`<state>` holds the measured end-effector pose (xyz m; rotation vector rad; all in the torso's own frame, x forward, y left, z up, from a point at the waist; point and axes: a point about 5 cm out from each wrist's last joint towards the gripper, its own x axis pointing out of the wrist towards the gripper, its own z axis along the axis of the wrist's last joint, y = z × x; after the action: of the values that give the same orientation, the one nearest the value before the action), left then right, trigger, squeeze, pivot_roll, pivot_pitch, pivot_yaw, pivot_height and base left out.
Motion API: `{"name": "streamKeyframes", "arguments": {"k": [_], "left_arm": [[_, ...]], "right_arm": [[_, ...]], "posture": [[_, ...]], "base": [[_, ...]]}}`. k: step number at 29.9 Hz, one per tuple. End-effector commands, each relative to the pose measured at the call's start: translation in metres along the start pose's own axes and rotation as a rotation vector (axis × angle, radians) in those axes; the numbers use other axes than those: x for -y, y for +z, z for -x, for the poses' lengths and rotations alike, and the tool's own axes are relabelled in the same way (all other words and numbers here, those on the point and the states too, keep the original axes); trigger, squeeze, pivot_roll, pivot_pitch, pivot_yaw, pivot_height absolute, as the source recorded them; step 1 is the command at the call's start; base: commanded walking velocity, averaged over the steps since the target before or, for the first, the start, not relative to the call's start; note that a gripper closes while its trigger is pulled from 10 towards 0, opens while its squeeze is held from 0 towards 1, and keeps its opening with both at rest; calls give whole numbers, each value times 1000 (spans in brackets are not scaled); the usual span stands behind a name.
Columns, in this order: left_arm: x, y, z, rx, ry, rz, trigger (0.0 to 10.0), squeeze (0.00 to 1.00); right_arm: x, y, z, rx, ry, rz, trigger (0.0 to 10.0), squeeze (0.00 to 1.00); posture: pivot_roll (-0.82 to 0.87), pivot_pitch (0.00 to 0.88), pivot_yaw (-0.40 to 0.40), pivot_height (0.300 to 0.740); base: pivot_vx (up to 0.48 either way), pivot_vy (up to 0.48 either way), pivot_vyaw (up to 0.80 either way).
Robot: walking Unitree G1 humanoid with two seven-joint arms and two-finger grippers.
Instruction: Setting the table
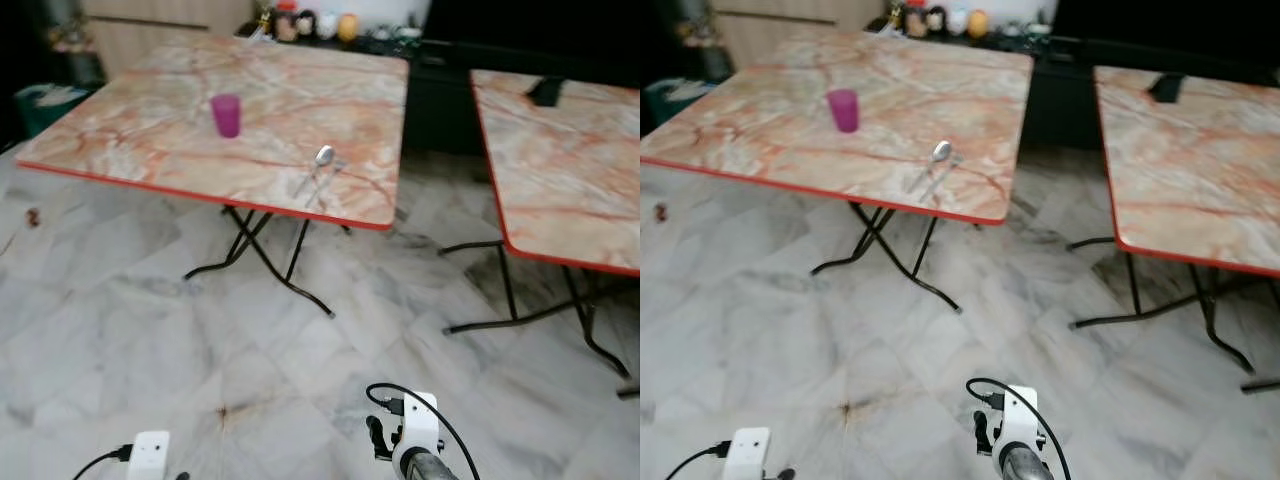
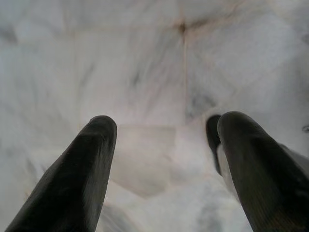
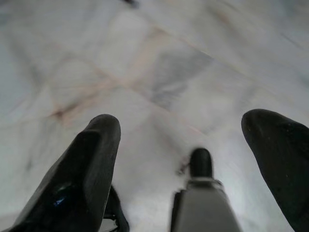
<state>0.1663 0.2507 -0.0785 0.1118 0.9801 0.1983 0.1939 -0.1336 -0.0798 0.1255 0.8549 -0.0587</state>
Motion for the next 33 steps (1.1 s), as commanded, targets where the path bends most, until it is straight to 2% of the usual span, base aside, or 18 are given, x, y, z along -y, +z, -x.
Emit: {"name": "streamKeyframes", "arguments": {"k": [1,7,24,30,33], "left_arm": [[8,3,-1,7,-26,11,10000,0],[6,1,0,4,-21,16,10000,0],[7,-4,0,-5,-16,31,10000,0],[5,-3,0,-1,-11,38,10000,0],[5,-3,0,-1,-11,41,10000,0]], "right_arm": [[5,-1,0,-9,-19,-5,10000,0],[5,-1,0,-8,-17,-4,10000,0],[6,0,0,1,-13,1,10000,0],[5,1,0,1,-11,32,10000,0],[5,1,0,2,-10,40,10000,0]], "posture": [[10,48,-36,740],[13,50,-37,740],[16,47,-40,740],[16,50,-39,740],[16,50,-39,740]], "base": [[0,379,-738],[0,378,-649],[0,380,0],[0,366,0],[0,195,800]]}}
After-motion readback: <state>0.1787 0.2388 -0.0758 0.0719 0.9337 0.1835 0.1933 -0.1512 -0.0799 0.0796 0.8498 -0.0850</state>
